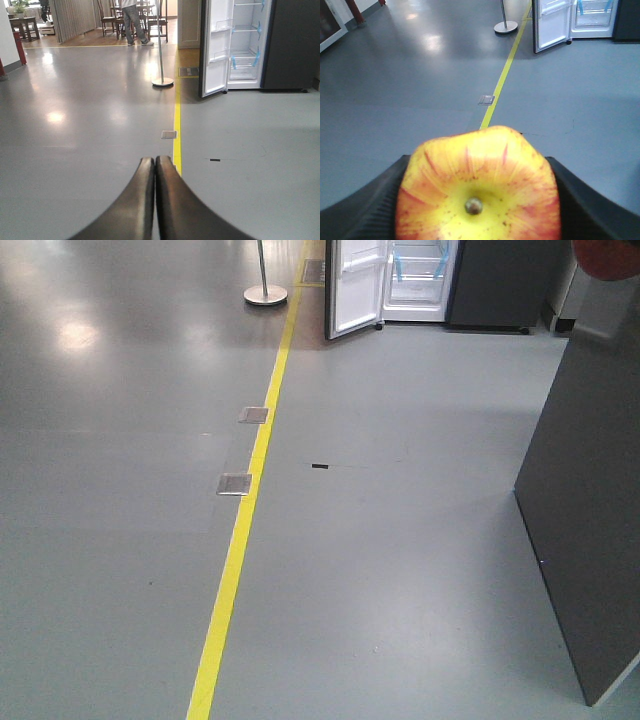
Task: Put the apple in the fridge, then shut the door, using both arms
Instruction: 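Drive toward the open refrigerator along the yellow floor line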
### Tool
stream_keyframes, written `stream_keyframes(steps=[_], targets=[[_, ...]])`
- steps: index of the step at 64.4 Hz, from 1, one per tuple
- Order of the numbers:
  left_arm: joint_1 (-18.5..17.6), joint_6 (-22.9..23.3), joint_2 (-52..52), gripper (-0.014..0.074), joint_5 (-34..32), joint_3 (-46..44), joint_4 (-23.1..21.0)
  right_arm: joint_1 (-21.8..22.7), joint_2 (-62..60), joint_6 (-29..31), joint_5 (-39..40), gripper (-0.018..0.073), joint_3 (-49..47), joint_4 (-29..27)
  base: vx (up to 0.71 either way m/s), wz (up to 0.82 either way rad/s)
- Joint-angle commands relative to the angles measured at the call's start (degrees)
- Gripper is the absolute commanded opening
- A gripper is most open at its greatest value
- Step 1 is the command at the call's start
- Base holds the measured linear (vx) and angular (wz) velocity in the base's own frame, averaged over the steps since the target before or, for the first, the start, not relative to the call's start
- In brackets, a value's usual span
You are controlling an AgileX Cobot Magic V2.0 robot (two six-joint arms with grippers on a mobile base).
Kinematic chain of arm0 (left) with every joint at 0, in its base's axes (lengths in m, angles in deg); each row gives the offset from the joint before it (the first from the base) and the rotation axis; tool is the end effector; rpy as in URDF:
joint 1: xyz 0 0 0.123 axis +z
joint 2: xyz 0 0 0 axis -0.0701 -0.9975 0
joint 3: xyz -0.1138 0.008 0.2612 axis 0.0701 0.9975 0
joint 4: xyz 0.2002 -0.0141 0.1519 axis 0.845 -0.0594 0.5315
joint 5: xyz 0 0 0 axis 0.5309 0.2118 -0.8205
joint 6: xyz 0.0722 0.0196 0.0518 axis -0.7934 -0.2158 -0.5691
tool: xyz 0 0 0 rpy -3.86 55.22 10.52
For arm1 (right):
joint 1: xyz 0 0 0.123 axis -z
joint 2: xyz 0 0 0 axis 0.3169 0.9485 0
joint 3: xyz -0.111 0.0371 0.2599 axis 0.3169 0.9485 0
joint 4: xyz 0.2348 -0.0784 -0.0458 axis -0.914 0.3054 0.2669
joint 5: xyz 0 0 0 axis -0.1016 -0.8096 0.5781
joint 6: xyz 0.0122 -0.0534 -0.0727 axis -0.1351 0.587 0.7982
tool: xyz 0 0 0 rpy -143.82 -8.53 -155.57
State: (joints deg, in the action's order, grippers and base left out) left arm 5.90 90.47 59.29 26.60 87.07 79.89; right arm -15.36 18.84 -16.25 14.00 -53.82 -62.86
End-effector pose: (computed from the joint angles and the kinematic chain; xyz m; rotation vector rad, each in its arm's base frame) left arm 0.0559 0.0030 0.1896 -0.0766 1.6738 0.0009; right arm 0.2833 0.0129 0.4781 -0.0730 1.9542 0.3270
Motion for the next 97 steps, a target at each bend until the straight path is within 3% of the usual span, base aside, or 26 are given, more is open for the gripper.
stream_keyframes(steps=[1,97], targets=[[-0.2,0.4,0.8,-0.0006,-3.9,-0.9,-0.1,0.3,-1.6,0.4,4.2,0.0159,-1.9,-1.3,0.14,-0.04],[-0.2,0.4,0.8,-0.0006,-3.9,-0.9,-0.1,0.3,-1.6,0.4,4.2,0.0159,-1.9,-1.3,0.18,-0.02]])
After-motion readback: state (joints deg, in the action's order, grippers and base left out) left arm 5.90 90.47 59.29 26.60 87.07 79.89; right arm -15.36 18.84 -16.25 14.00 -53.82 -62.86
